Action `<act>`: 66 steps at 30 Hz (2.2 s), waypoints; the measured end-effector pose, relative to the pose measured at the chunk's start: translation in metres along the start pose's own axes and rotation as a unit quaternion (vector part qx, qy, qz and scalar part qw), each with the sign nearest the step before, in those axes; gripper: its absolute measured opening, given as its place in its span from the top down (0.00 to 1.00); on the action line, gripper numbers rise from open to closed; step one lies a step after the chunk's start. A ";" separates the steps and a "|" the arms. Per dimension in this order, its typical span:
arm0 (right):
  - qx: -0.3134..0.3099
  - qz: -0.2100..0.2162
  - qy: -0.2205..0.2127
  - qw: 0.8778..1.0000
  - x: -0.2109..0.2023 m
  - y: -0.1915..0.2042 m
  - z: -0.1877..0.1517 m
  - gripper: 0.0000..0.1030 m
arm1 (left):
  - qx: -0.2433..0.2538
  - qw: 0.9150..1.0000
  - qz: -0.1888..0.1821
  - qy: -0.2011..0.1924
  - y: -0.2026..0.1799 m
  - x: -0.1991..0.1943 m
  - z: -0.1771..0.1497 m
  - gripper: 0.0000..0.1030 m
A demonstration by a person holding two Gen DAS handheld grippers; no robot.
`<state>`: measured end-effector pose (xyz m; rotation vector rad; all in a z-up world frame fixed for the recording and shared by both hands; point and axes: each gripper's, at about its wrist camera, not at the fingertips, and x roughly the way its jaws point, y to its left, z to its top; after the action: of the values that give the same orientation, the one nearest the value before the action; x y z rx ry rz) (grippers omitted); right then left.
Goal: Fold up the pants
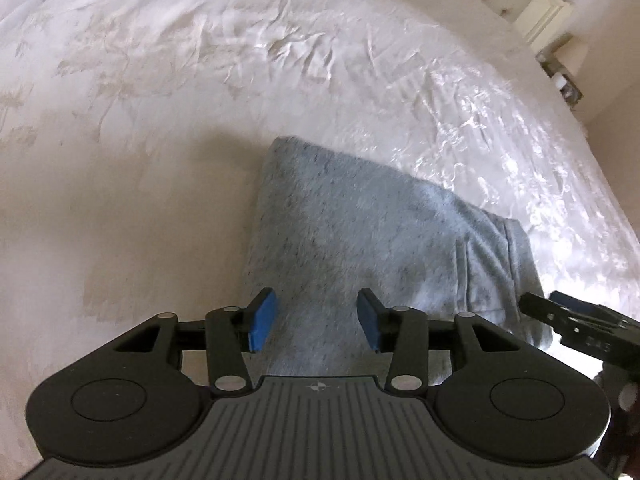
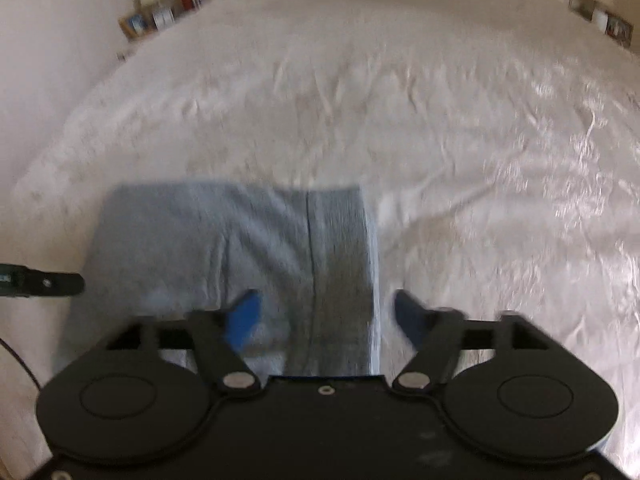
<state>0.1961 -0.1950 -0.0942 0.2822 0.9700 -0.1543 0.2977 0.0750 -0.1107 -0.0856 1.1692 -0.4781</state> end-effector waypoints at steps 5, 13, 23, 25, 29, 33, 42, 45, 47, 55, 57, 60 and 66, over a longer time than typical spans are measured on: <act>0.040 0.007 0.044 0.998 0.037 -0.015 0.000 0.12 | -0.015 1.000 0.003 0.014 0.008 0.020 0.009 0.34; 0.134 0.071 0.096 0.984 0.077 -0.038 -0.010 0.07 | -0.005 0.997 0.015 0.074 0.016 0.064 0.007 0.24; 0.129 0.073 0.104 0.983 0.101 -0.028 -0.005 0.00 | 0.004 0.996 0.024 0.088 0.005 0.080 0.010 0.08; 0.130 0.076 0.104 0.983 0.104 -0.029 -0.005 0.00 | 0.006 0.996 0.024 0.090 0.004 0.081 0.010 0.05; 0.130 0.078 0.102 0.983 0.105 -0.030 -0.007 0.00 | 0.011 0.995 0.026 0.091 0.000 0.085 0.009 0.01; 0.128 0.079 0.095 0.984 0.104 -0.030 -0.009 0.00 | 0.013 0.996 0.025 0.089 0.000 0.085 0.008 0.01; 0.095 0.083 0.074 0.989 0.076 -0.021 -0.008 0.51 | 0.006 0.997 0.009 0.072 0.002 0.076 0.006 0.35; 0.089 0.079 0.064 0.991 0.063 -0.017 -0.005 0.61 | 0.004 0.999 0.015 0.051 -0.002 0.065 -0.001 0.60; 0.087 0.079 0.056 0.991 0.050 -0.015 -0.003 0.65 | 0.004 0.999 0.018 0.038 -0.004 0.056 -0.005 0.69; 0.072 0.075 0.026 0.994 -0.022 -0.035 -0.003 0.74 | 0.002 1.000 0.003 0.027 -0.032 0.019 -0.012 0.83; 0.069 0.058 0.023 0.996 -0.038 -0.054 -0.005 0.74 | 0.013 0.999 -0.015 0.035 -0.055 0.017 -0.018 0.84; 0.075 0.026 0.016 0.997 -0.062 -0.095 -0.011 0.75 | 0.038 0.997 -0.041 0.044 -0.097 0.018 -0.032 0.84; 0.086 -0.036 -0.001 0.996 -0.088 -0.173 -0.020 0.74 | 0.081 0.994 -0.058 0.049 -0.174 0.041 -0.045 0.84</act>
<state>0.0876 -0.3532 -0.0610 0.4045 0.9661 -0.3050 0.2143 -0.0898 -0.1100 0.0099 1.2212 -0.6845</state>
